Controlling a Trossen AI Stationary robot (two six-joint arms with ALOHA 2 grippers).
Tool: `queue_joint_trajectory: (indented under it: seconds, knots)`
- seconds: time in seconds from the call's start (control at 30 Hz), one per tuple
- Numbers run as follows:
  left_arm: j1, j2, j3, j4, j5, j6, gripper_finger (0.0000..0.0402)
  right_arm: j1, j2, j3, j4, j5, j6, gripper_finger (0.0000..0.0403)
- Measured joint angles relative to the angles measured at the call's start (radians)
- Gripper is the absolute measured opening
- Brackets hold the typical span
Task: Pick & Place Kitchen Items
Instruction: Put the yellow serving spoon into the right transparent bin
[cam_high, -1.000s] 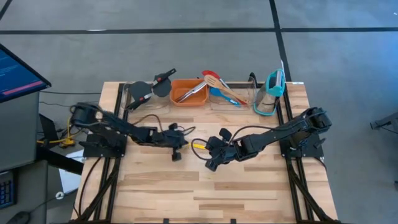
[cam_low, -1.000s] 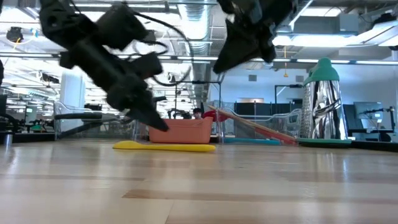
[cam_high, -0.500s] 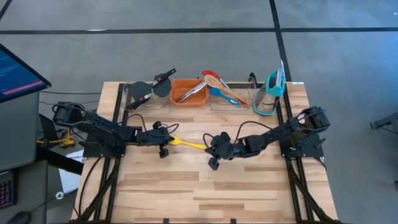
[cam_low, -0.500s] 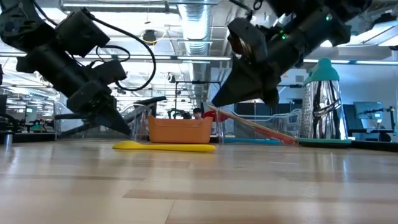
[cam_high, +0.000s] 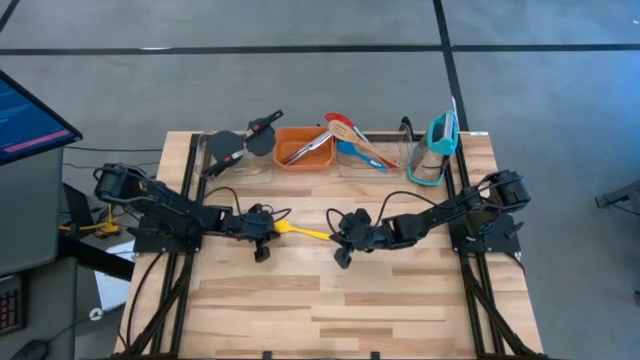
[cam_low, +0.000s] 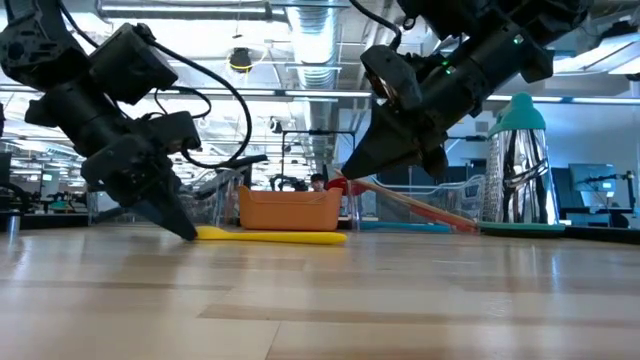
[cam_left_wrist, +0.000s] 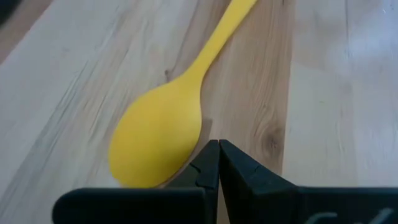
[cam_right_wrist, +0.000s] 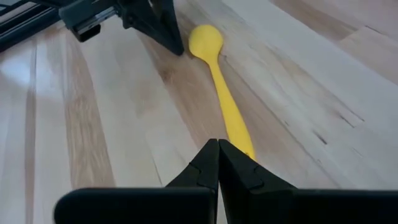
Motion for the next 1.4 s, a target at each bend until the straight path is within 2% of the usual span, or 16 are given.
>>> queue_joint_trajectory:
  seconds: [0.43,0.87,0.97,1.13,1.3,1.4]
  knots:
    - [0.021,0.045,-0.002,0.114,-0.152,0.054,0.0003,-0.005,0.000,0.000,0.002,0.000,-0.023,0.0000]
    - [0.061,0.106,-0.002,0.210,-0.145,0.082,0.0003,-0.006,0.000,0.000,0.002,-0.002,-0.018,0.0000]
    - [0.061,0.106,-0.002,0.220,-0.141,0.082,0.0003,-0.007,0.000,0.000,0.016,-0.052,0.001,0.0000]
    - [0.061,0.105,-0.001,0.232,-0.139,0.081,0.0003,-0.006,0.105,0.007,0.100,-0.105,0.010,0.0000]
    - [0.061,0.105,-0.001,0.236,-0.132,0.081,0.0003,-0.011,0.234,0.060,0.150,-0.110,0.015,0.0000]
    - [0.061,0.105,-0.002,0.238,-0.125,0.081,0.0003,-0.017,0.247,0.080,0.153,-0.126,0.012,0.0000]
